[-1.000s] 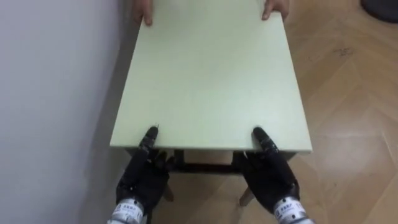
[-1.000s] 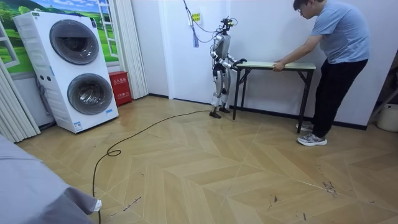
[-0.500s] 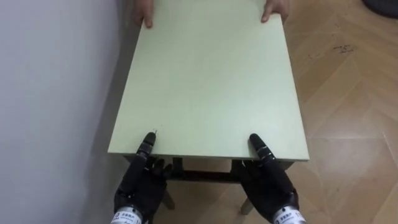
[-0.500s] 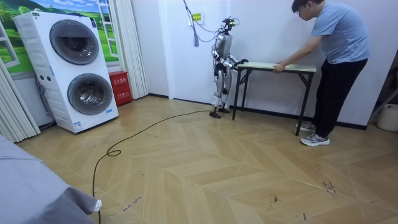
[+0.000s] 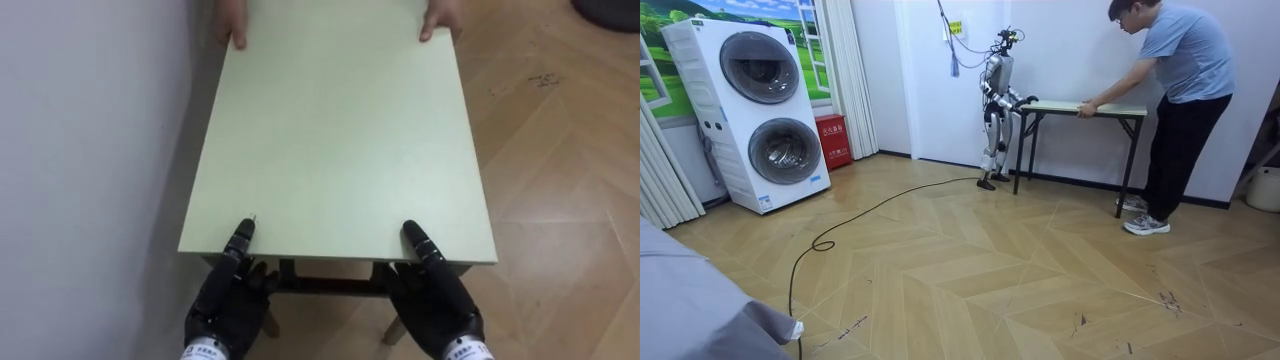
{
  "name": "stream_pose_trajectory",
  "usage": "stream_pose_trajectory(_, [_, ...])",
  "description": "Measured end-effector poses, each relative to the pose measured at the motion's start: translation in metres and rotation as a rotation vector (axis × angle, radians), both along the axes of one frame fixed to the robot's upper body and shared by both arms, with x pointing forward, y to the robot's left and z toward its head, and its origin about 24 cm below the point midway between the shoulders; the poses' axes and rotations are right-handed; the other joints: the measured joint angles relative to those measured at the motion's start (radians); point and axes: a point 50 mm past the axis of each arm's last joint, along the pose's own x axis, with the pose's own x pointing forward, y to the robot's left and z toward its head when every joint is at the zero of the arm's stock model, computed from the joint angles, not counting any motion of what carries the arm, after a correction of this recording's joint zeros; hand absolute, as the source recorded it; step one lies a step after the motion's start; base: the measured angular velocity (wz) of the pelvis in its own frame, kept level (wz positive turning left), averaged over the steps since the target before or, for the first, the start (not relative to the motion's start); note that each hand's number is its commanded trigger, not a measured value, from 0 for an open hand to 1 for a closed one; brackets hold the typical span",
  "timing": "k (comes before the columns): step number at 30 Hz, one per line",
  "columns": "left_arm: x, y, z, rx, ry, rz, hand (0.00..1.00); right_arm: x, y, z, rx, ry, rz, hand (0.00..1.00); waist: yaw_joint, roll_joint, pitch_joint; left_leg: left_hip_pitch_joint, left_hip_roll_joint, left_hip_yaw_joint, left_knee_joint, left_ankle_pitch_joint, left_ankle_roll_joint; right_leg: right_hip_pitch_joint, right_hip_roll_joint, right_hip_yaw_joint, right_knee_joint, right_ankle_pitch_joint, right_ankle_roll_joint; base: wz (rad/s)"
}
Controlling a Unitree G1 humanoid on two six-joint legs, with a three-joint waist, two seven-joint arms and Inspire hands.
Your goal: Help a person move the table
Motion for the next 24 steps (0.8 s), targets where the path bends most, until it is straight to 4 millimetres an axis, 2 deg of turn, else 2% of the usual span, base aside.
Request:
stream_pose_trajectory(15, [-0.011, 0.001, -0.017, 0.029, 0.052, -0.022, 1.0, -0.006, -0.005, -0.013, -0.044, 0.053, 0.009, 1.0, 0.003, 0.001, -0.0001, 0.04, 0.002, 0.006, -0.018, 0.0, 0.001, 0.029, 0.004, 0.0, -0.01, 0.0, 0.0, 0.0])
stream_pose_trajectory(16, [-0.011, 0.001, -0.017, 0.032, 0.048, -0.023, 1.0, -0.006, -0.005, -0.013, -0.042, 0.051, 0.01, 0.71, 0.003, 0.001, -0.0001, 0.04, 0.002, 0.006, -0.02, 0.0, 0.001, 0.032, 0.004, 0.0, -0.01, 0.0, 0.0, 0.0])
stream_pose_trajectory(17, [-0.011, 0.001, -0.018, 0.031, 0.046, -0.024, 1.0, -0.006, -0.005, -0.013, -0.044, 0.05, 0.011, 0.35, 0.003, 0.001, -0.0001, 0.04, 0.002, 0.006, -0.021, 0.0, 0.001, 0.032, 0.004, 0.001, -0.01, 0.0, 0.0, 0.0])
stream_pose_trajectory(18, [-0.011, 0.002, -0.018, 0.031, 0.046, -0.026, 1.0, -0.006, -0.005, -0.013, -0.044, 0.051, 0.011, 0.13, 0.003, 0.001, -0.0001, 0.042, 0.002, 0.007, -0.021, 0.0, 0.001, 0.034, 0.004, 0.001, -0.01, 0.0, 0.0, 0.0])
stream_pose_trajectory(19, [-0.012, 0.002, -0.019, 0.035, 0.046, -0.029, 1.0, -0.007, -0.004, -0.014, -0.044, 0.054, 0.011, 0.0, 0.003, 0.001, -0.0003, 0.047, 0.002, 0.007, -0.022, 0.0, 0.001, 0.038, 0.004, 0.001, -0.01, 0.0, 0.0, 0.0])
stream_pose_trajectory(21, [-0.012, 0.003, -0.021, 0.037, 0.046, -0.029, 0.69, -0.007, -0.004, -0.015, -0.046, 0.054, 0.013, 0.0, 0.001, 0.001, -0.0009, 0.052, 0.002, 0.007, -0.023, 0.0, 0.001, 0.041, 0.005, 0.001, -0.01, 0.0, 0.0, 0.0])
stream_pose_trajectory(22, [-0.012, 0.004, -0.021, 0.039, 0.044, -0.03, 0.22, -0.008, -0.003, -0.015, -0.05, 0.049, 0.019, 0.0, 0.001, 0.001, -0.0009, 0.053, 0.002, 0.007, -0.025, 0.0, 0.001, 0.041, 0.005, 0.003, -0.01, 0.0, 0.0, -0.04])
stream_pose_trajectory(23, [-0.012, 0.005, -0.022, 0.048, 0.041, -0.034, 0.0, -0.008, -0.003, -0.015, -0.064, 0.035, 0.036, 0.0, 0.001, 0.0, -0.0013, 0.057, 0.002, 0.008, -0.029, 0.0, 0.001, 0.041, 0.006, 0.005, -0.01, 0.0, 0.0, -0.05])
stream_pose_trajectory(24, [-0.013, 0.005, -0.023, 0.05, 0.04, -0.036, 0.0, -0.008, -0.003, -0.015, -0.077, 0.026, 0.048, 0.0, 0.001, -0.001, -0.0025, 0.059, 0.002, 0.008, -0.032, 0.0, 0.001, 0.042, 0.006, 0.006, -0.01, 0.0, 0.0, -0.07])
